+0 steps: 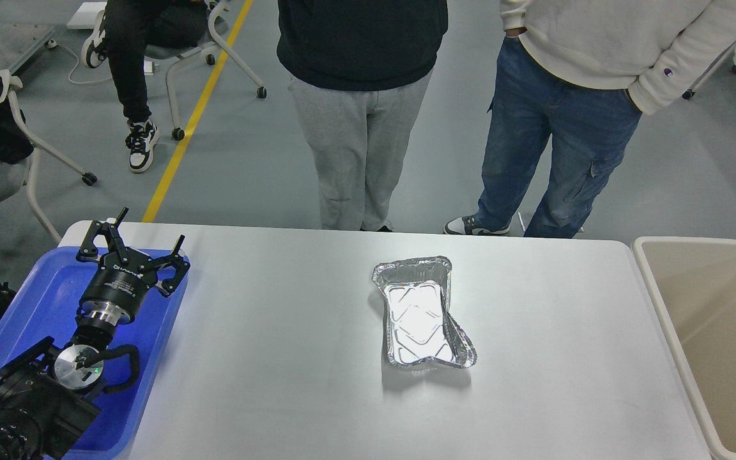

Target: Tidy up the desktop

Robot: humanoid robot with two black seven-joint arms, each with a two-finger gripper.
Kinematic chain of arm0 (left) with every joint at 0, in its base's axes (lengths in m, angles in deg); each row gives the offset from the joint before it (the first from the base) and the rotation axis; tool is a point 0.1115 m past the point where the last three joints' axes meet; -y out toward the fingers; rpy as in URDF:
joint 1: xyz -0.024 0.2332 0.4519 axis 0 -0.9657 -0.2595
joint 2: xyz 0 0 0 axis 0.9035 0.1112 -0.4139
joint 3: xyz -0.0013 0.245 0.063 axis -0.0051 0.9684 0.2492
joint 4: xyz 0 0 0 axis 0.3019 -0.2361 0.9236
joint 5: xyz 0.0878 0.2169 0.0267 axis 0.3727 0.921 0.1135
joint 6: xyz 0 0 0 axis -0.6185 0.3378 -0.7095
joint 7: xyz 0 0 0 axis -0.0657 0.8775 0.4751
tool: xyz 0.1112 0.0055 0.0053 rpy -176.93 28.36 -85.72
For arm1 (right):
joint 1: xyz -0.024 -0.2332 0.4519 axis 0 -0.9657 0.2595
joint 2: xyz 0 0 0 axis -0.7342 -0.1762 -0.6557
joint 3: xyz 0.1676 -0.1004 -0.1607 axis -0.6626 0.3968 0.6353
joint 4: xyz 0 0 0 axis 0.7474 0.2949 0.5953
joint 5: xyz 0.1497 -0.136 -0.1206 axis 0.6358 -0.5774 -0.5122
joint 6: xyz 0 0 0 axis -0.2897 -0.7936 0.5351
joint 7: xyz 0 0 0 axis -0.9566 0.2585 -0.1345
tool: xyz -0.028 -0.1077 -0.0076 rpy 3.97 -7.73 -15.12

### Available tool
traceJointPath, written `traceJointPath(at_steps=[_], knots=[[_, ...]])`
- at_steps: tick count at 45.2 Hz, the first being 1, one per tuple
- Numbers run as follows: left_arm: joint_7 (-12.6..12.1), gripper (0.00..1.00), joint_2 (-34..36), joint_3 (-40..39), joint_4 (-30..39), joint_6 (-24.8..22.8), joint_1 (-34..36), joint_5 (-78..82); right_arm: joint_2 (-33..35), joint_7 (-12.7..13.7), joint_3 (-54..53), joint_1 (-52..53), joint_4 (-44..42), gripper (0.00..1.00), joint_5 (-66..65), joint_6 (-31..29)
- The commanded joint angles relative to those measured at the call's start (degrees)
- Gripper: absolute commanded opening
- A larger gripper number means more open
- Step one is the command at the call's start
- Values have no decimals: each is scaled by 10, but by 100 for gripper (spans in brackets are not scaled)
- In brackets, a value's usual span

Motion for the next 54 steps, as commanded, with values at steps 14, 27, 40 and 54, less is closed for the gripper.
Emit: traceJointPath(at_steps=[14, 27, 40, 54], knots=[[1, 100, 0, 0, 0, 0, 0, -2, 29, 0, -48, 0, 30, 98, 97, -8], [1, 100, 0, 0, 0, 0, -1, -2, 123, -3, -404, -79, 287, 99, 84, -4], [1, 100, 0, 0, 0, 0, 0, -2, 90, -6, -592, -176, 413, 99, 83, -10], [1, 100, 0, 0, 0, 0, 0, -1, -6, -48, -696, -269, 579, 99, 42, -12]])
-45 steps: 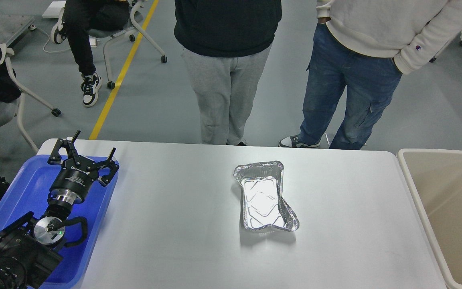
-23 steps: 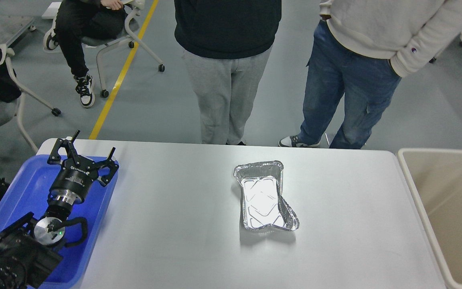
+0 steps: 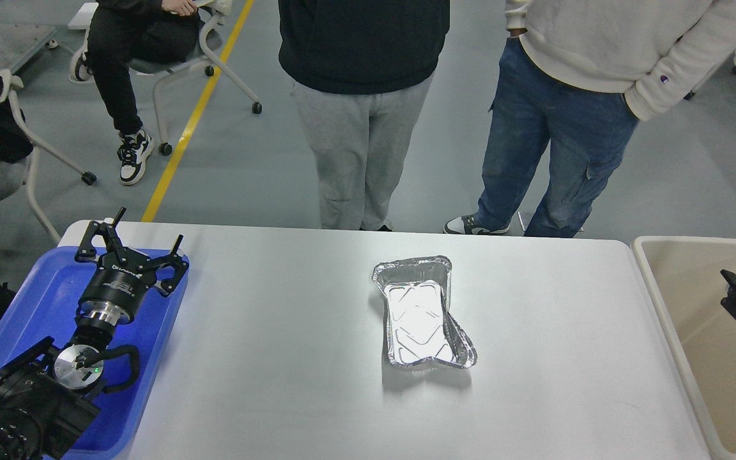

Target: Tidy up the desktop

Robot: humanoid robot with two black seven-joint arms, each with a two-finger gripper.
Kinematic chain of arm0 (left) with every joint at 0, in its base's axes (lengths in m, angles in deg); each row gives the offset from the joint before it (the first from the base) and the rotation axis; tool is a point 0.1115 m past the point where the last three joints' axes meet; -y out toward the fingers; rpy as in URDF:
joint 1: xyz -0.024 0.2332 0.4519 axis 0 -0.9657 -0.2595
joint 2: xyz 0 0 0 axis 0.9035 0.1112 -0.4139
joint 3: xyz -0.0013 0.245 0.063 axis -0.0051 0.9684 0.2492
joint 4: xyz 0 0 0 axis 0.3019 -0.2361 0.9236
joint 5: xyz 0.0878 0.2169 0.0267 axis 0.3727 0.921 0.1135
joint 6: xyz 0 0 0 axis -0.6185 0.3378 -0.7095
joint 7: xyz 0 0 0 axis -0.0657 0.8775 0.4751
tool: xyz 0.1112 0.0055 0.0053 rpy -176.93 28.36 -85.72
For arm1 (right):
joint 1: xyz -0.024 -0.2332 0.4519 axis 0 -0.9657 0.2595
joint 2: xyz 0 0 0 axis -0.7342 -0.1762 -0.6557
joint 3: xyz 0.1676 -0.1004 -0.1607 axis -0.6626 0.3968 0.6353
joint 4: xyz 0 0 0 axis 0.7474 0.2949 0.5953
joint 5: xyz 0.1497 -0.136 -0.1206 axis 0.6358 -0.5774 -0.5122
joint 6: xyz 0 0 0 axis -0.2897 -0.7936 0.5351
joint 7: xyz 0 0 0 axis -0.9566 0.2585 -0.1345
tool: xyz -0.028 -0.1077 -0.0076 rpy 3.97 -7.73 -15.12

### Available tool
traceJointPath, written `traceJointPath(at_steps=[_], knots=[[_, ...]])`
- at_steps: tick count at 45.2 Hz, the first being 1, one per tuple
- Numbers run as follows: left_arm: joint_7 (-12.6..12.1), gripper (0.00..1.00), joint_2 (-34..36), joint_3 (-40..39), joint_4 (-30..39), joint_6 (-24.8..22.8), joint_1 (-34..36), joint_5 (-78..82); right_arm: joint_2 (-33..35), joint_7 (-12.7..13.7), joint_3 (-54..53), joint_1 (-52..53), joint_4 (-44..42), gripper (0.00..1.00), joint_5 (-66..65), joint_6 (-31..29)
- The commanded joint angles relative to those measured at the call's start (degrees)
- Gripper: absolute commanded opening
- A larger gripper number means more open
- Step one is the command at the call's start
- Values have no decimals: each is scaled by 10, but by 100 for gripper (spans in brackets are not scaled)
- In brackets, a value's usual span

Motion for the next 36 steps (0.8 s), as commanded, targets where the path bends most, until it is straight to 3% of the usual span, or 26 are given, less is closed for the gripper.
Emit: traceJointPath(at_steps=[1, 7, 13, 36], knots=[[0, 100, 0, 0, 0, 0, 0, 1, -59, -38, -81, -66, 123, 99, -21, -2], [0, 100, 0, 0, 0, 0, 0, 1, -80, -78, -76, -67, 128, 99, -31, -7], [0, 100, 0, 0, 0, 0, 0, 1, -119, -97, -77, -71, 131, 99, -32, -15], [0, 100, 0, 0, 0, 0, 0, 1, -141, -98, -81, -84, 125, 100, -30, -5]])
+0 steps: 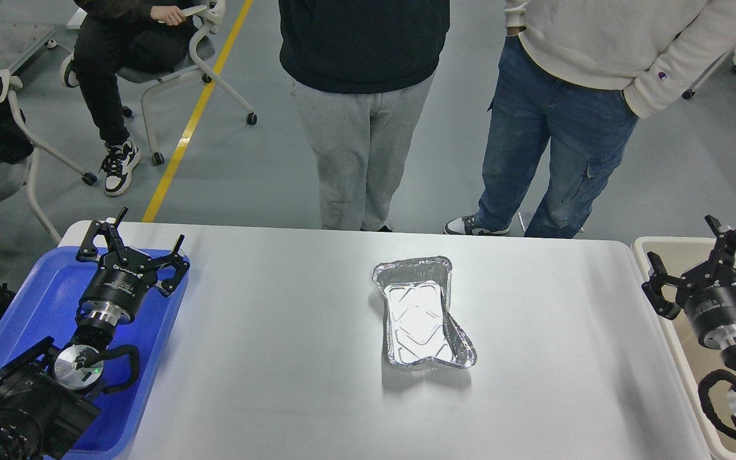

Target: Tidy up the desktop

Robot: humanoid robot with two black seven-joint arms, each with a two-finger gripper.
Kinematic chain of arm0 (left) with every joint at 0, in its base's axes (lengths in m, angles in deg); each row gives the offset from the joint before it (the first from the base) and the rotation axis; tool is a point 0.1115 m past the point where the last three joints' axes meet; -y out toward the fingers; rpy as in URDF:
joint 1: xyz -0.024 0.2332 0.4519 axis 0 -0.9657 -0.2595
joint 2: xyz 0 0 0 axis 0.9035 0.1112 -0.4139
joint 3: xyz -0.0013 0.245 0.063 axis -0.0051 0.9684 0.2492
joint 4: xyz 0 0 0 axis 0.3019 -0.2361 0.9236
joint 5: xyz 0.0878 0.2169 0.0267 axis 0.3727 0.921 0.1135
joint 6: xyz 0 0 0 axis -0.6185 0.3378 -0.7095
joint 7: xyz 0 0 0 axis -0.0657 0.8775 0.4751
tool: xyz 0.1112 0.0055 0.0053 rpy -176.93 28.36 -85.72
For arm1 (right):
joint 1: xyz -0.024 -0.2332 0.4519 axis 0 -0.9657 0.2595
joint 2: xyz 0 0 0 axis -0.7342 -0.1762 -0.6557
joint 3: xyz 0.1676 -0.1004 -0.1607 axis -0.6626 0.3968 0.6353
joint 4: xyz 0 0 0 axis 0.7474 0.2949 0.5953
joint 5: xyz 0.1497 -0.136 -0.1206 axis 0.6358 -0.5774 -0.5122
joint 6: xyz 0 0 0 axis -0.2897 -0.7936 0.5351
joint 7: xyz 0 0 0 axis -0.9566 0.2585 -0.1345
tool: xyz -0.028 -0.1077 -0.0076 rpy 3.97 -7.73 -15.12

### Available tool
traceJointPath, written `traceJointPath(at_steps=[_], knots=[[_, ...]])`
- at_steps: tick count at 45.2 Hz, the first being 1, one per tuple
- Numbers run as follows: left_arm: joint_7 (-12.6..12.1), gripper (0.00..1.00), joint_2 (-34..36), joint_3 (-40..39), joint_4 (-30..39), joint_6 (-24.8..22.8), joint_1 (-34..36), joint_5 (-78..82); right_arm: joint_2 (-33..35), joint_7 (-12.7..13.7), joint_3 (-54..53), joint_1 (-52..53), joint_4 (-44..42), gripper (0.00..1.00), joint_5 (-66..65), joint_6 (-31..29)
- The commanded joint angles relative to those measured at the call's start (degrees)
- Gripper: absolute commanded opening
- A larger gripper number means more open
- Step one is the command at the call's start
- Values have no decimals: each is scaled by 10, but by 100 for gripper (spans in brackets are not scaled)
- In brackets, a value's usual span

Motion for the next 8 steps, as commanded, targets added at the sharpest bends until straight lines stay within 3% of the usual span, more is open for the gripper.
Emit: traceJointPath(at_steps=[1, 8], knots=[[0, 100, 0, 0, 0, 0, 0, 0, -10, -4, -8, -8, 2, 100, 5, 3], [0, 100, 0, 0, 0, 0, 0, 0, -11, -4, -9, -8, 2, 100, 6, 2]])
